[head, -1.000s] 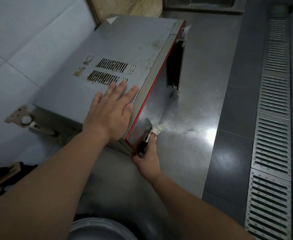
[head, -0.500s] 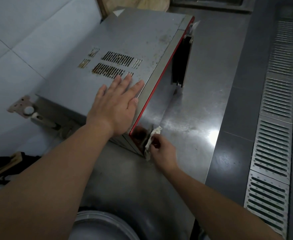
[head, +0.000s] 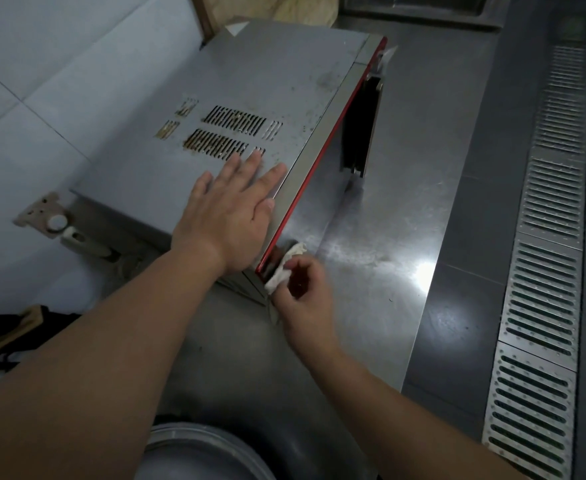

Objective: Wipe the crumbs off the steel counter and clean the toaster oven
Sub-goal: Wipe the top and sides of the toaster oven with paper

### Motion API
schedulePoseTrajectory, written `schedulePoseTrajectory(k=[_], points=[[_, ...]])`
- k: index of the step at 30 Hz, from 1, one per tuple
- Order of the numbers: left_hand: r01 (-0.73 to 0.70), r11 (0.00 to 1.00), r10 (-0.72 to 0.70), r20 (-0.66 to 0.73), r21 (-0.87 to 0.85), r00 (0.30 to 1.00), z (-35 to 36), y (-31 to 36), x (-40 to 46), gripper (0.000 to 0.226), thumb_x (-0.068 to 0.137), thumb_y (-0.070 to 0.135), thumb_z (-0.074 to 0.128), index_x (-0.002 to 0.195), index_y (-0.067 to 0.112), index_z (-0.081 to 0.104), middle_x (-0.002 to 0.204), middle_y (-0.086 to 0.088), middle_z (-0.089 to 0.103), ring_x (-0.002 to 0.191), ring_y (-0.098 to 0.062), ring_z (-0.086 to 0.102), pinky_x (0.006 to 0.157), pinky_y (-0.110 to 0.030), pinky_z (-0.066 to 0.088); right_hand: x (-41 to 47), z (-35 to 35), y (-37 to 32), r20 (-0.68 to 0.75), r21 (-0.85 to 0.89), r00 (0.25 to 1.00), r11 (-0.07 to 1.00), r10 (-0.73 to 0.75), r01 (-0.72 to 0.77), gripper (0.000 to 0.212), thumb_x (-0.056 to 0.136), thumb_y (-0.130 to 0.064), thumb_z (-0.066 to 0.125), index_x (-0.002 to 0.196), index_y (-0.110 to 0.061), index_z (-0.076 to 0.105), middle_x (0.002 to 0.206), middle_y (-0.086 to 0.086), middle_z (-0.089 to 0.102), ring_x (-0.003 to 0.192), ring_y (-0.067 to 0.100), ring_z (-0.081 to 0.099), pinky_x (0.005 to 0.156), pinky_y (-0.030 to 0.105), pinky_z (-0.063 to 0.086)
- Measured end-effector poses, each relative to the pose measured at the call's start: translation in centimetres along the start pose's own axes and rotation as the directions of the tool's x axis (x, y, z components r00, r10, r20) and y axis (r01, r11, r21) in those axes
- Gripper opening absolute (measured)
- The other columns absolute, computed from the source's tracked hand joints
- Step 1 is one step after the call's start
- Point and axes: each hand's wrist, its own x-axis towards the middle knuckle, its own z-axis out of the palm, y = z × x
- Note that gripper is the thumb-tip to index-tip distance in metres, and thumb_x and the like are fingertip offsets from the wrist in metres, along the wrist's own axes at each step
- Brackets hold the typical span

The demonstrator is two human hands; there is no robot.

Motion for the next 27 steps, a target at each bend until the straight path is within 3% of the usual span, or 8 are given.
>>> schedulePoseTrajectory(k=[4, 8, 12, 14, 19, 22, 24, 27], points=[[-0.002, 1.0, 0.002, 0.006, -0.005, 1.0, 0.0, 0.0, 0.0, 0.056, 0.099, 0.046, 0.013, 0.154, 0.047, 0.005, 0.165, 0.013, -0.002, 0.151, -0.012, -0.005, 0.122, -0.047, 0.002, -1.6, 0.3, -0.7, 0.069, -0.188, 0.966, 0.948, -0.249, 0.257, 0.028, 0.078, -0.007, 0.061, 0.093, -0.029, 0.052, 0.094, -0.007, 0.053, 0.081, 0.008, 0.054, 0.071, 0.025, 0.047], [-0.004, 1.0, 0.004, 0.008, -0.008, 1.0, -0.1, -0.1, 0.0, 0.055, 0.1, 0.045, 0.014, 0.154, 0.047, 0.005, 0.165, 0.013, -0.003, 0.151, -0.012, -0.006, 0.122, -0.047, 0.001, -0.3, -1.4, 1.3, 0.258, -0.425, 0.914, 0.814, -0.312, 0.397, 0.022, 0.073, -0.011, 0.062, 0.088, -0.021, 0.05, 0.089, -0.004, 0.048, 0.079, 0.011, 0.048, 0.068, 0.026, 0.043], [0.002, 1.0, -0.002, 0.01, -0.001, 1.0, 0.0, -0.1, 0.0, 0.053, 0.103, 0.043, 0.018, 0.154, 0.047, 0.004, 0.165, 0.013, -0.003, 0.151, -0.012, -0.006, 0.123, -0.046, 0.001, 4.4, -4.8, 3.6, 0.267, -0.71, 0.95, 0.634, -0.163, 0.308, 0.013, 0.078, -0.01, 0.065, 0.091, -0.012, 0.065, 0.095, 0.007, 0.055, 0.085, 0.027, 0.055, 0.071, 0.035, 0.049], [0.003, 1.0, -0.003, 0.017, 0.001, 1.0, 0.0, -0.1, 0.0, 0.053, 0.103, 0.043, 0.017, 0.154, 0.047, 0.003, 0.165, 0.012, -0.004, 0.151, -0.012, -0.007, 0.123, -0.047, 0.001, 6.9, -6.1, 4.4, 0.262, -0.8, 0.962, 0.541, -0.075, 0.26, 0.019, 0.082, -0.013, 0.061, 0.099, -0.013, 0.068, 0.101, 0.008, 0.058, 0.091, 0.028, 0.056, 0.076, 0.038, 0.05], [0.008, 1.0, -0.008, 0.014, 0.001, 1.0, -0.1, 0.0, 0.0, 0.053, 0.103, 0.043, 0.018, 0.154, 0.047, 0.004, 0.165, 0.012, -0.003, 0.151, -0.012, -0.006, 0.123, -0.047, 0.002, 9.2, -6.8, 8.0, 0.381, -0.873, 0.909, 0.389, 0.165, 0.295, 0.038, 0.088, -0.026, 0.053, 0.125, -0.018, 0.056, 0.121, 0.008, 0.06, 0.118, 0.03, 0.05, 0.095, 0.038, 0.043], [0.009, 1.0, -0.009, 0.014, -0.004, 1.0, -0.1, 0.0, 0.0, 0.053, 0.103, 0.043, 0.018, 0.154, 0.047, 0.005, 0.165, 0.012, -0.003, 0.151, -0.012, -0.006, 0.123, -0.047, 0.002, 8.0, -7.4, 10.3, 0.355, -0.908, 0.913, 0.309, 0.201, 0.285, 0.068, 0.088, -0.038, 0.055, 0.15, -0.02, 0.035, 0.156, 0.006, 0.034, 0.147, 0.028, 0.02, 0.119, 0.037, 0.017], [0.008, 1.0, -0.008, 0.012, -0.01, 1.0, -0.1, 0.0, 0.0, 0.053, 0.103, 0.043, 0.019, 0.154, 0.047, 0.006, 0.165, 0.013, -0.002, 0.151, -0.012, -0.005, 0.123, -0.048, 0.002, 6.6, -7.4, 11.4, 0.351, -0.92, 0.912, 0.257, 0.211, 0.294, 0.075, 0.094, -0.048, 0.046, 0.157, -0.019, 0.018, 0.164, 0.006, 0.008, 0.151, 0.025, -0.001, 0.122, 0.037, 0.0], [0.009, 1.0, -0.009, 0.01, -0.012, 1.0, 0.0, 0.0, 0.0, 0.053, 0.103, 0.043, 0.019, 0.154, 0.047, 0.006, 0.165, 0.013, -0.002, 0.151, -0.011, -0.005, 0.123, -0.047, 0.002, 3.8, -6.5, 11.6, 0.42, -0.899, 0.877, 0.24, 0.234, 0.366, 0.077, 0.098, -0.059, 0.03, 0.158, -0.016, 0.009, 0.164, 0.005, -0.004, 0.15, 0.019, -0.011, 0.12, 0.035, -0.009]])
